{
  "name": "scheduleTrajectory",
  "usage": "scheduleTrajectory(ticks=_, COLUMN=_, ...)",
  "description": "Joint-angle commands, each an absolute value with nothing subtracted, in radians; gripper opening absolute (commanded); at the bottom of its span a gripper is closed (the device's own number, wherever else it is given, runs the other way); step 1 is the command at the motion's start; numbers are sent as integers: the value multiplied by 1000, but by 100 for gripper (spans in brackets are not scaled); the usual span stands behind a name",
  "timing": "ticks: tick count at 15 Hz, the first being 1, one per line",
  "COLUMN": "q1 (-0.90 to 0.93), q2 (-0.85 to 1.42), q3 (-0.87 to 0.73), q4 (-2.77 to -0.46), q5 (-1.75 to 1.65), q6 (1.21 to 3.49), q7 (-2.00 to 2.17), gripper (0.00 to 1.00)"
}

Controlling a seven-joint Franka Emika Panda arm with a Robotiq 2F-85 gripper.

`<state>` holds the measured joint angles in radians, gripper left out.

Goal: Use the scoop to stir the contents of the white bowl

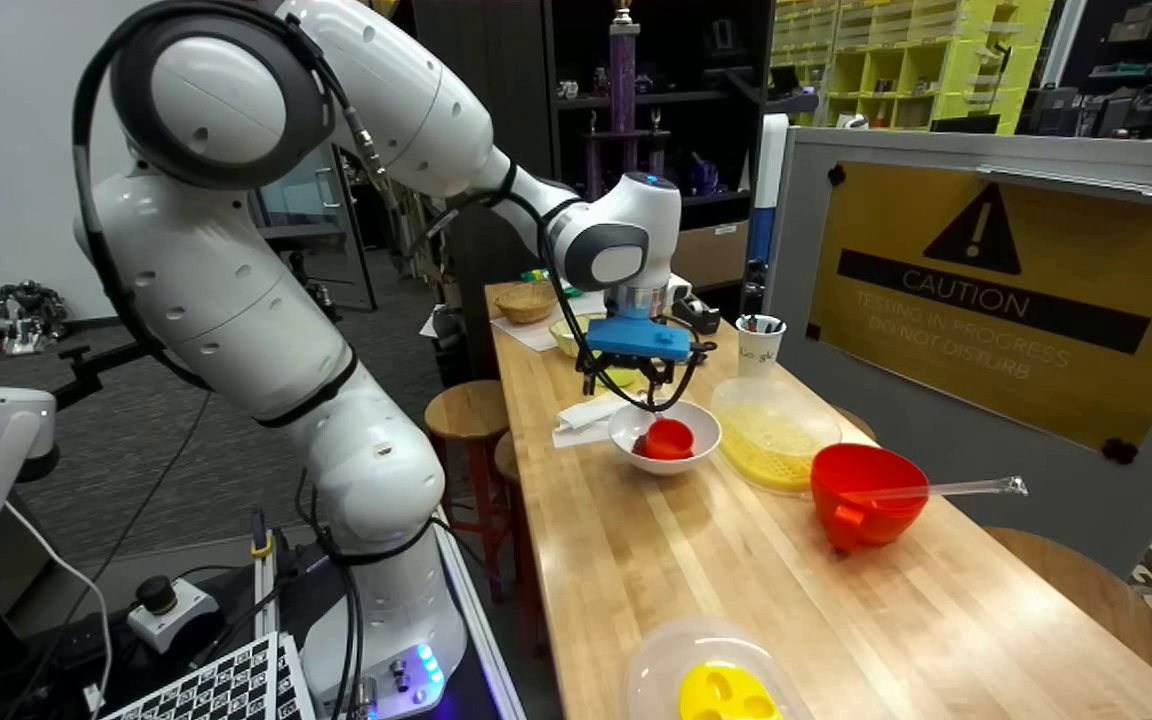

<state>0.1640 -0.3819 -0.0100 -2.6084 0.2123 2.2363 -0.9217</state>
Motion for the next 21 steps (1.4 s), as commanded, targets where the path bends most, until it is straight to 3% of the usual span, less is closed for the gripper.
scheduleTrajectory(ticks=1, q1=173, q2=-383, q3=-21, q4=-2613, q5=173, q6=2264, q7=-967, gripper=100)
scheduleTrajectory(ticks=21, q1=176, q2=-300, q3=-41, q4=-2614, q5=175, q6=2424, q7=-1149, gripper=100)
